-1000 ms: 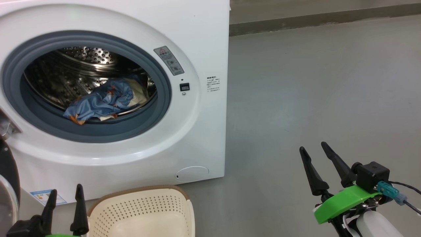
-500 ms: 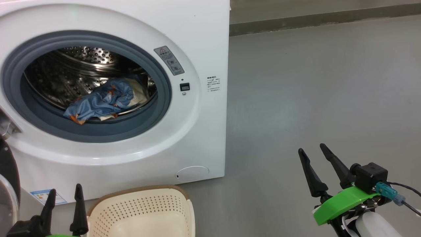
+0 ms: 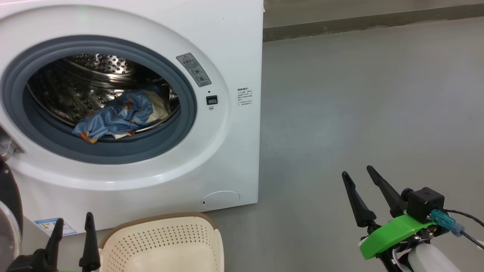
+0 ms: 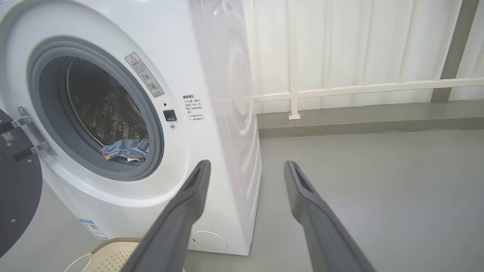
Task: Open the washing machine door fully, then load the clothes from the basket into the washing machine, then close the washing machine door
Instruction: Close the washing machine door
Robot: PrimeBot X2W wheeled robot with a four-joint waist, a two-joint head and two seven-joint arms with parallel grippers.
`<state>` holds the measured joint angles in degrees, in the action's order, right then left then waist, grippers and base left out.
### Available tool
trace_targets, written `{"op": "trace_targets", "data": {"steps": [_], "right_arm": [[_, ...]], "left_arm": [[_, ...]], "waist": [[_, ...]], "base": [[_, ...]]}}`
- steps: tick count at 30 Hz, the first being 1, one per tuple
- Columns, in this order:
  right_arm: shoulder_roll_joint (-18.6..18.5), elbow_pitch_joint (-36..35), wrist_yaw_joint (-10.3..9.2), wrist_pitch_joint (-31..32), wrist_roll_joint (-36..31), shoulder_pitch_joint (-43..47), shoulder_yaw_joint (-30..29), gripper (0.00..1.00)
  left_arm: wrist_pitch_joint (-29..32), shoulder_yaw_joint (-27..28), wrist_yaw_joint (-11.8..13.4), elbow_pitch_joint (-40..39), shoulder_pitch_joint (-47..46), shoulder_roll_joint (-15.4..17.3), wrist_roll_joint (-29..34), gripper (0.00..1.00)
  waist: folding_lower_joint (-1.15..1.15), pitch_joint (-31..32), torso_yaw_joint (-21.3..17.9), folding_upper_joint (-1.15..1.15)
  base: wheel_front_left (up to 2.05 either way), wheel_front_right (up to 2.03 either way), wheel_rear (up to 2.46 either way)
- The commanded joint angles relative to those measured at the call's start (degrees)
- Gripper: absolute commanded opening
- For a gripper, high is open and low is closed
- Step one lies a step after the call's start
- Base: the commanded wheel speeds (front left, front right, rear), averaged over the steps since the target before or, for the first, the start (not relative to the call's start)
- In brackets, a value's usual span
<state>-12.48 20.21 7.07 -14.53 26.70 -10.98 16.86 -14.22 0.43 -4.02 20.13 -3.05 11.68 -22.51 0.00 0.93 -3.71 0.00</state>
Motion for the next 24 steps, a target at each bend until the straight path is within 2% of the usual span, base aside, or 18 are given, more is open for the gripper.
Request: {"op": "trace_targets", "data": {"steps": [1,10,24], "right_arm": [[-0.66,-1.04,0.42,-0.47,0.31,-0.53,1.16,1.00],[-0.71,-0.81,0.42,-0.47,0.56,-0.56,1.46,1.00],[-0.68,-0.73,0.42,-0.47,0.79,-0.59,1.44,1.00]], "left_arm": [[-0.78,2.56,-0.20,-1.08,-1.79,1.04,0.72,1.00],[-0.78,4.01,-1.16,-1.80,-1.71,0.02,1.73,1.00],[-0.78,4.85,-2.09,-0.92,-1.94,-0.63,2.95,1.00]], "waist": [[0.00,0.02,0.00,0.00],[0.00,0.19,0.00,0.00],[0.00,0.13,0.06,0.00]], "base": [[-0.23,0.23,0.00],[-0.91,0.91,0.00],[-1.82,1.82,0.00]]}}
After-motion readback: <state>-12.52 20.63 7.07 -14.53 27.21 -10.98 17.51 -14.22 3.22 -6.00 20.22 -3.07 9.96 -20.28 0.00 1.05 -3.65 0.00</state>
